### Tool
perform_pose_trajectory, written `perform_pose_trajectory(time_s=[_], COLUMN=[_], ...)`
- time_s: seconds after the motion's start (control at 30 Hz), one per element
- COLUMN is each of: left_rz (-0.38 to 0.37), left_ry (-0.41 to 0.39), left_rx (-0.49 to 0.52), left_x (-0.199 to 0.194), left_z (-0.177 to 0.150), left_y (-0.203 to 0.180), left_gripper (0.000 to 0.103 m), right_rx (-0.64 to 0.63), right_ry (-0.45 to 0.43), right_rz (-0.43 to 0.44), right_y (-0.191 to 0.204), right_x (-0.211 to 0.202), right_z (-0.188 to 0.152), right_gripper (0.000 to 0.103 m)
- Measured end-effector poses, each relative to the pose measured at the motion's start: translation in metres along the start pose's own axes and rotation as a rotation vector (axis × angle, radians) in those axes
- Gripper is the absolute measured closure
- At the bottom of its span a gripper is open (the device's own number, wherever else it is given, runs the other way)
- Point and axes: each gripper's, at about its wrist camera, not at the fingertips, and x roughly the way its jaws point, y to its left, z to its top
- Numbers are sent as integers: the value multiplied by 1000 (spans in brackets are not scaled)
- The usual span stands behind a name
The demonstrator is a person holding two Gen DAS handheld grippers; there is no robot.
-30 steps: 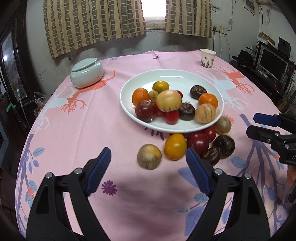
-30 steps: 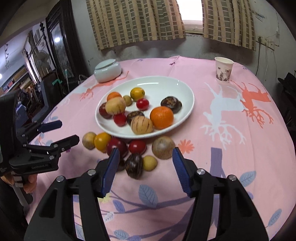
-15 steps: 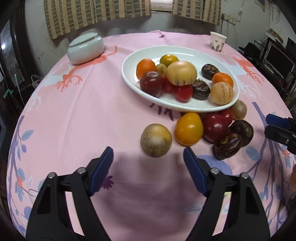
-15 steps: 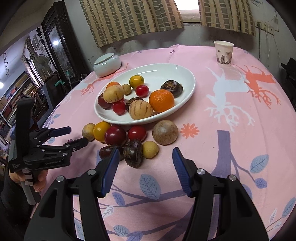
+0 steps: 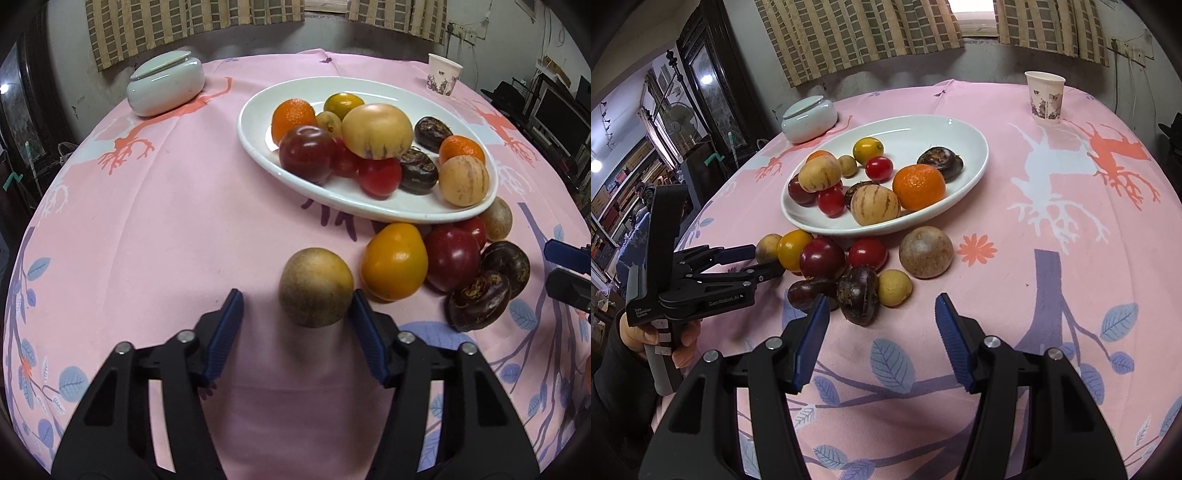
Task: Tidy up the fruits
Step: 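Move both open tools back from the plate to the fruit pile, then grasp a brown round fruit with the left tool while the right tool grasps another brown fruit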
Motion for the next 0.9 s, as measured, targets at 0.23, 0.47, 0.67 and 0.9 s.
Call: perform_pose_trajectory(time_s=[0.23,0.47,0.67,0.9], left_rz=[-40,-78,-62,-99], left_ry=[-12,-33,-62,-75], left_rx=[-48,-71,-27,-13], left_x=[-2,-10,-17,-25], left_z=[0,1,-1,-2], left_y=[5,15,11,8], left_gripper=[66,66,66,66], right_rx=[45,56,33,14], right_ry=[14,1,40,75], right_rz=[-32,-117,-186,-196], right_y=[-11,-18,-22,-16], right_x=[8,10,28,47], right_z=[0,9,25,41], right_gripper=[43,43,43,43])
